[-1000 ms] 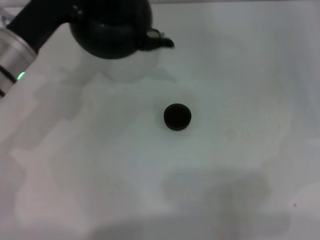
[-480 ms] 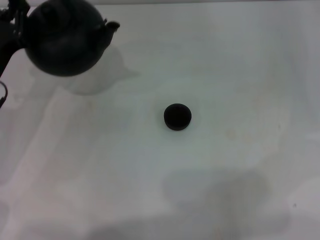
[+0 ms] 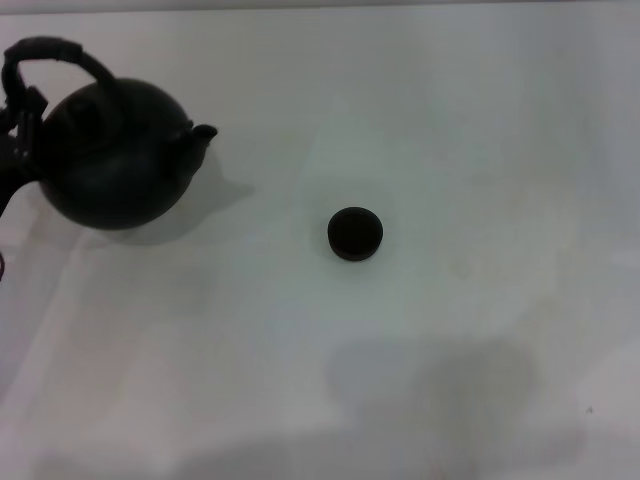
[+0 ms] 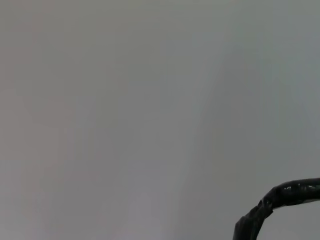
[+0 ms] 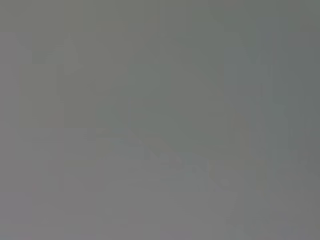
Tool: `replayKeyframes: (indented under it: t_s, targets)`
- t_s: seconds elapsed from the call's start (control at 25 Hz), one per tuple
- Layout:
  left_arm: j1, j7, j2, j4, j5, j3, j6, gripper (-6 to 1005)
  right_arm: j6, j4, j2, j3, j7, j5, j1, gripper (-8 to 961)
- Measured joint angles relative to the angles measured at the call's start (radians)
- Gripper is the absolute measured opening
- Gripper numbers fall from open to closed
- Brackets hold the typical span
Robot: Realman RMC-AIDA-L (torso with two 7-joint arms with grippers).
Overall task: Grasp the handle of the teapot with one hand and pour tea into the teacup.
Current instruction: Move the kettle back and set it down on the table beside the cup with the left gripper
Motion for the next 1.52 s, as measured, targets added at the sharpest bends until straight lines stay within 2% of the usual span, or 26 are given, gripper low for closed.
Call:
replayKeyframes:
  t_s: [0.48, 1.04, 1.52]
  targets:
    - [0.012, -0.012, 0.005, -0.047, -0.001, -0.015, -0.020, 116, 0.006, 0.002, -0.004, 0.019, -0.015, 0.000, 0.009, 855]
    - [-0.004, -0.002, 0.010, -0.085, 0.002, -0.004, -0.009, 119, 0.007, 0.005, 0.003, 0.019, -0.016, 0.000, 0.010, 855]
    - [-0.013, 0.048, 0.011, -0.087, 0.007, 0.039, 0.007, 121, 0.007, 0.008, 0.007, 0.019, -0.016, 0.000, 0.004, 855]
